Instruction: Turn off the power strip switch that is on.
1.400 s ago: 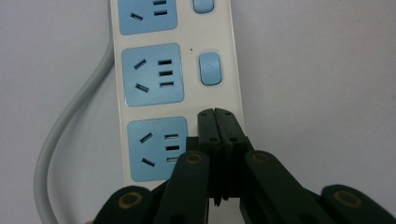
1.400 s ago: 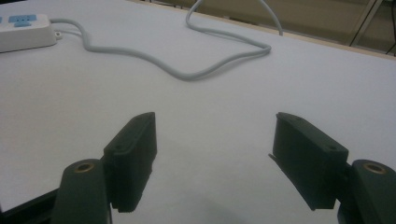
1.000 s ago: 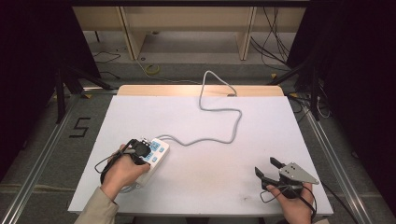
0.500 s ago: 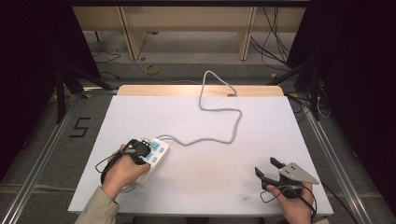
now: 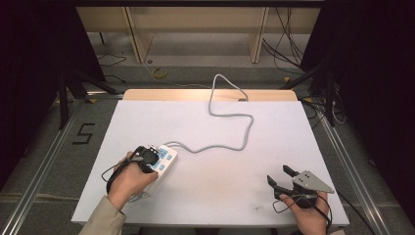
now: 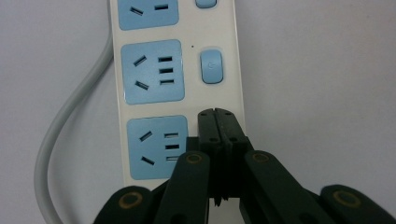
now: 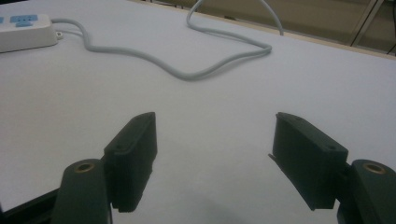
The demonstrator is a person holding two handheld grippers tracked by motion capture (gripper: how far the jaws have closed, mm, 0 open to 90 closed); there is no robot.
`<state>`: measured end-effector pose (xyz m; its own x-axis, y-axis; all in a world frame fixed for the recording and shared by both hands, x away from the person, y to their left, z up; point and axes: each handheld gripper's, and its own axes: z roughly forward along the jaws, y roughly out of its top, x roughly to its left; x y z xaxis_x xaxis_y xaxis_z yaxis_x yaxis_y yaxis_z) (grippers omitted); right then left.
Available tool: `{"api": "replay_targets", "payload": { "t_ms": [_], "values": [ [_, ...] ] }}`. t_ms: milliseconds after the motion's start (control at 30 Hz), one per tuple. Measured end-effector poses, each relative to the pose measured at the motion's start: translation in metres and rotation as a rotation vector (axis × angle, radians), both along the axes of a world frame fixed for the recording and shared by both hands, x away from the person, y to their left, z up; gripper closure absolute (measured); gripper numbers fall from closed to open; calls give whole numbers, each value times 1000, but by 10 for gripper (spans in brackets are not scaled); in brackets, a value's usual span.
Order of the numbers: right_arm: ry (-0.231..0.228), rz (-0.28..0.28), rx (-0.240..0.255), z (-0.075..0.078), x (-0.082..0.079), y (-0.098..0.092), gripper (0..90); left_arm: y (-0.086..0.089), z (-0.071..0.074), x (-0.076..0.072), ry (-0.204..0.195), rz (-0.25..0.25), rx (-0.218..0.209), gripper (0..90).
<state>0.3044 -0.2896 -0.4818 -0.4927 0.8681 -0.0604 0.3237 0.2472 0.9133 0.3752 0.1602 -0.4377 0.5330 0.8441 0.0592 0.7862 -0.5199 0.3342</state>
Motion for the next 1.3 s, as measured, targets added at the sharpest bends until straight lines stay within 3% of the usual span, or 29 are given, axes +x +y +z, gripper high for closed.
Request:
{"api": "replay_targets", "payload": {
  "t_ms": [1300],
  "values": [
    [-9, 0, 0, 1, 0, 0, 320, 1, 0, -1, -11, -13, -3, 896]
  ]
}}
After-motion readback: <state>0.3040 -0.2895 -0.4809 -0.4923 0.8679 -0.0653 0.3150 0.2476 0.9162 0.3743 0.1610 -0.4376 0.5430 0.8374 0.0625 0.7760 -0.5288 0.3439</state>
